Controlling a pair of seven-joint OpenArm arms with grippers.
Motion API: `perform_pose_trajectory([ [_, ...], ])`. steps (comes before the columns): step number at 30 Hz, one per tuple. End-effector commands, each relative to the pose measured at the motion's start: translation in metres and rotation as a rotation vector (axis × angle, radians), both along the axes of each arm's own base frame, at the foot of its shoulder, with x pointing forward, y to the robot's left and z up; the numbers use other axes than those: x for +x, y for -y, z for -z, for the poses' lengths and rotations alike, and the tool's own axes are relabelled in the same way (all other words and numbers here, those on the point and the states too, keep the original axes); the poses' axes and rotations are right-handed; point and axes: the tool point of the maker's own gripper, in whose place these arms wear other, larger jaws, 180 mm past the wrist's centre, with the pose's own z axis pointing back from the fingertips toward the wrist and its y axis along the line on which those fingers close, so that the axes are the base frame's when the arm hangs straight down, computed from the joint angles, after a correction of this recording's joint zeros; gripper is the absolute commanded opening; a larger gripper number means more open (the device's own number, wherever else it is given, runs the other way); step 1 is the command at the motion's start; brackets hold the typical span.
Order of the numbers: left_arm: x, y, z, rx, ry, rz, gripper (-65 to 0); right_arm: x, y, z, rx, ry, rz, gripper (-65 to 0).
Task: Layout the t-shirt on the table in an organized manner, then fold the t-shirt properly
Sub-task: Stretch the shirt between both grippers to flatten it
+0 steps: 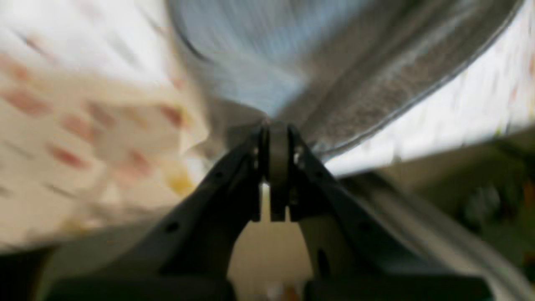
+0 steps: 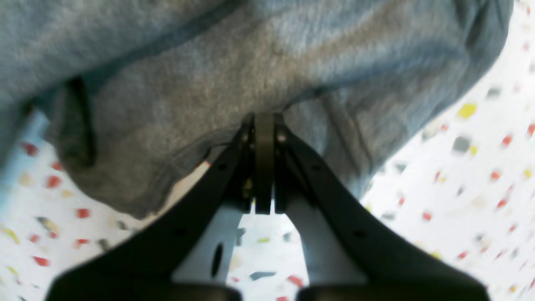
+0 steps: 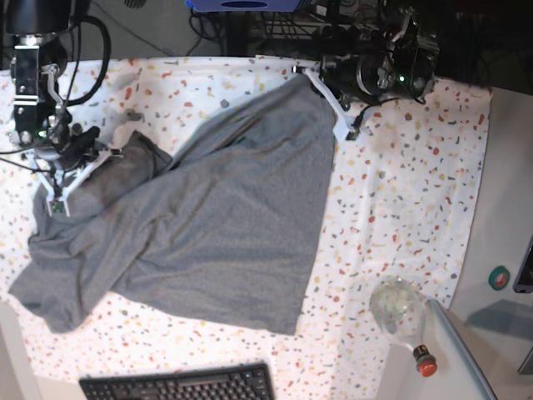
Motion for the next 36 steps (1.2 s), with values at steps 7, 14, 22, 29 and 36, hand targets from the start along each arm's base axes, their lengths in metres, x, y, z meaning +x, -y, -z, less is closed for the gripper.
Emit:
perform_pose_trajectory([
  [7,0.015,-0.019,-0.002,0.044,0.08,-0.014,-65.0,0.002,0.053,-0.039,-0.009,0.142,0.22,-50.0],
  [14,0.028,-0.042,-0.007,0.071,0.104,-0.085,-65.0,-0.02,0.036,-0.016,0.067,0.057,0.108,-15.5],
  [22,0.03,-0.046,-0.008,0.077,0.108,-0.087,-65.0,-0.039,0.031,0.029,0.131,-0.066,0.141,-37.4],
  [29,0.035,-0.048,-0.011,0.082,0.125,-0.087,-65.0,-0.034,0.042,0.012,0.11,-0.028,0.133,-65.0],
  [36,0.066,-0.083,-0.041,0.135,0.237,-0.15,-65.0,-0.052,0.093,-0.06,-0.036,-0.035,0.197,-65.0],
])
